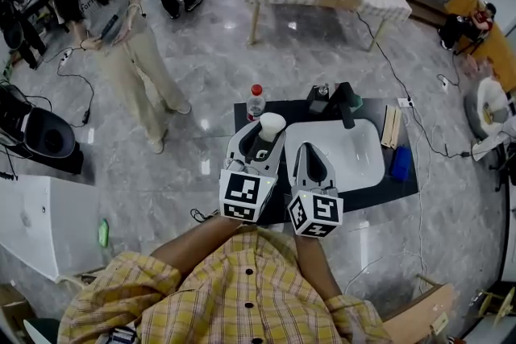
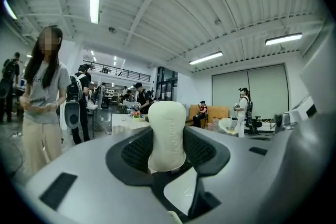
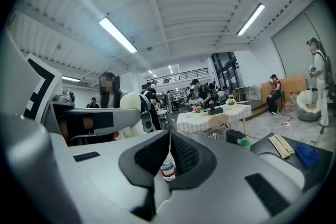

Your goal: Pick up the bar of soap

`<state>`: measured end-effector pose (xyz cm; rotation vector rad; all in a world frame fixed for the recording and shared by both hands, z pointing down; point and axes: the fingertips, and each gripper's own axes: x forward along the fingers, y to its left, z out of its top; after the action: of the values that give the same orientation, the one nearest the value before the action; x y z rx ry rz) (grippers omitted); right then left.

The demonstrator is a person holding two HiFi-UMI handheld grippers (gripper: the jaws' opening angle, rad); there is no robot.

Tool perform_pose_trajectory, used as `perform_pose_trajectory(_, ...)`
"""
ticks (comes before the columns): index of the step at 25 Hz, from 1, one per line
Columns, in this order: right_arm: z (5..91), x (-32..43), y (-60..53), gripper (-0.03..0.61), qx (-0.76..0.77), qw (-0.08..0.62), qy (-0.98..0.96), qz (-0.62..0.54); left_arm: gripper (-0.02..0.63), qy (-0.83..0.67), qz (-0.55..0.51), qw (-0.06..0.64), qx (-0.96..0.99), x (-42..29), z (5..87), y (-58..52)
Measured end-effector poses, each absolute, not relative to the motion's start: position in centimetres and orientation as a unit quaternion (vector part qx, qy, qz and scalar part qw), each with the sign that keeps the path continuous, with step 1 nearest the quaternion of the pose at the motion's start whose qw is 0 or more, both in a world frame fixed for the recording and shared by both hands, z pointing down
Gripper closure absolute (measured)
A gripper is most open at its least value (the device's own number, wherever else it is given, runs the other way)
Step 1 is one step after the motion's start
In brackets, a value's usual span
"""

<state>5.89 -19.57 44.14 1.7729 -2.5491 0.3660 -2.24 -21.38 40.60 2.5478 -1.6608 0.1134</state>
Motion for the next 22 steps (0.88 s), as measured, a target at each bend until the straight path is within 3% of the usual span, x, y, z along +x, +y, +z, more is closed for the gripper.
perform_pose_trajectory(14,41.3,4.8,-18.8,0.557,0.555,-0.029,-0.83,0.051,0.426,-0.559,-0.018,-0.079,0.825,-2.8,37.6,-19.1)
perform_pose_trajectory(22,41.0,4.5,-18.9,0.557,0.551,-0.029,-0.834,0.03,0.426,-0.563,-0.023,-0.084,0.822,-3.2,38.1,-19.2)
